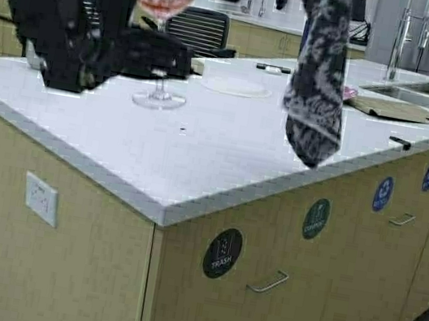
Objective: Get the cloth and wipe up the spill under the wine glass
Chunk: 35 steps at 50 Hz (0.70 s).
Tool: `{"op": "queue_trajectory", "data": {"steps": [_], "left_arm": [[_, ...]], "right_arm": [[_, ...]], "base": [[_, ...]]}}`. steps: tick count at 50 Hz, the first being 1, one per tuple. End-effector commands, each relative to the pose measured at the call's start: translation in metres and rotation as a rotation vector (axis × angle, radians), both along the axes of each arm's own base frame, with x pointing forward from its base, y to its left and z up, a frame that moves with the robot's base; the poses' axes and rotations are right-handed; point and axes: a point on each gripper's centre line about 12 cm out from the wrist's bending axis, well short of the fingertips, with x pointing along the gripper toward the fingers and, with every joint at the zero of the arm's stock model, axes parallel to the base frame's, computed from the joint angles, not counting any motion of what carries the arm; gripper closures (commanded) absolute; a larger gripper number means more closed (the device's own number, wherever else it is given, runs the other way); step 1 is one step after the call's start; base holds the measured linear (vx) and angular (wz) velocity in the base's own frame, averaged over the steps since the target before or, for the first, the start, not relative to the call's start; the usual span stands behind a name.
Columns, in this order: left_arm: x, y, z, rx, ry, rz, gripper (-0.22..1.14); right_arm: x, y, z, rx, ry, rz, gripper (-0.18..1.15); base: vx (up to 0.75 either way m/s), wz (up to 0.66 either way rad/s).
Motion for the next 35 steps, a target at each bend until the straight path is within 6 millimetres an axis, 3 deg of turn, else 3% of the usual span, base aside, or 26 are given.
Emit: {"op": "queue_trajectory", "data": {"steps": [1,12,22,29,35], "left_arm": [[-0.006,0.0,0.043,-0.039,-0.028,-0.015,0.76],[-0.005,-0.002,0.108,-0.068,-0.024,-0.034,0.76],[0.001,-0.007,0.174,-0.093,-0.03,-0.057,0.76],[0.008,-0.001,0.225,-0.118,-0.066,-0.047,0.76],[0.015,0.007,0.251,-0.126,-0.089,-0.028,0.76]], "right_arm": [[0.003,0.019,0.007,0.02,-0.058,0.034,0.91],[0.008,0.051,-0.033,0.004,-0.003,0.092,0.91],[0.012,0.096,-0.067,-0.012,0.037,0.165,0.91],[0.008,0.126,-0.096,-0.009,0.09,0.219,0.91],[-0.002,0.152,-0.124,0.012,0.154,0.268,0.91]], "base": [[0.0,0.0],[0.0,0.0],[0.0,0.0],[0.0,0.0],[0.0,0.0]]}}
